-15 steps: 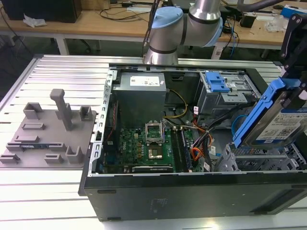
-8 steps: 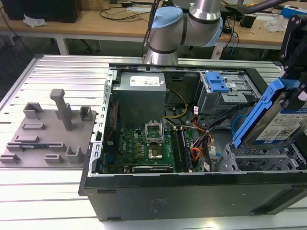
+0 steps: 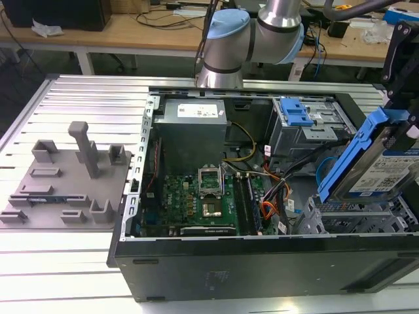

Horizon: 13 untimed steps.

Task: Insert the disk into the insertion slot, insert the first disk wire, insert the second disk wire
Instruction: 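Insert the disk into the insertion slot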

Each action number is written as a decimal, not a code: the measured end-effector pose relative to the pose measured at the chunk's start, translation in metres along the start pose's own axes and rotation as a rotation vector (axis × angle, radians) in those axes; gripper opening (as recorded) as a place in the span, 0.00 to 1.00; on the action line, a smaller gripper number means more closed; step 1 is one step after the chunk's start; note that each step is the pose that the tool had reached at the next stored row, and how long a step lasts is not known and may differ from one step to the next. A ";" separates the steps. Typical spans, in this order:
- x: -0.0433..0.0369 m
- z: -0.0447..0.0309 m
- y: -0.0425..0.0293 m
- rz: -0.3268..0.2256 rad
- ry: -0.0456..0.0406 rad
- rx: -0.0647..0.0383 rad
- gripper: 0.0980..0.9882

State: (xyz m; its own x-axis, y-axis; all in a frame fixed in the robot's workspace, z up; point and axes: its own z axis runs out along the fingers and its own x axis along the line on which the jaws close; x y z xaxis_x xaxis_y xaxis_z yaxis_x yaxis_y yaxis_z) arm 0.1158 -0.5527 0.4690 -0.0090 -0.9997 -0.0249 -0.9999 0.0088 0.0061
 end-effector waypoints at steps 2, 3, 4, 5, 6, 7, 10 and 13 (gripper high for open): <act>0.0000 0.0007 0.0000 0.000 0.0000 0.000 0.30; 0.0000 0.0010 0.0000 0.000 0.0000 0.000 0.30; 0.0000 0.0014 0.0000 0.000 0.0000 0.000 0.30; 0.0000 0.0016 0.0000 0.000 0.0000 0.000 0.30; 0.0001 0.0020 0.0000 0.000 0.0000 0.000 0.30; 0.0001 0.0022 0.0000 0.000 0.0000 0.000 0.30; 0.0003 0.0034 0.0000 0.000 0.0000 0.000 0.30; 0.0004 0.0048 0.0000 0.000 0.0001 0.000 0.30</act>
State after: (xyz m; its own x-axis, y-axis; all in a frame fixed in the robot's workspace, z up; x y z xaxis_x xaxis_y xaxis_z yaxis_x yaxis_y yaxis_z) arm 0.1159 -0.5530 0.4642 -0.0090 -0.9997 -0.0248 -0.9999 0.0088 0.0061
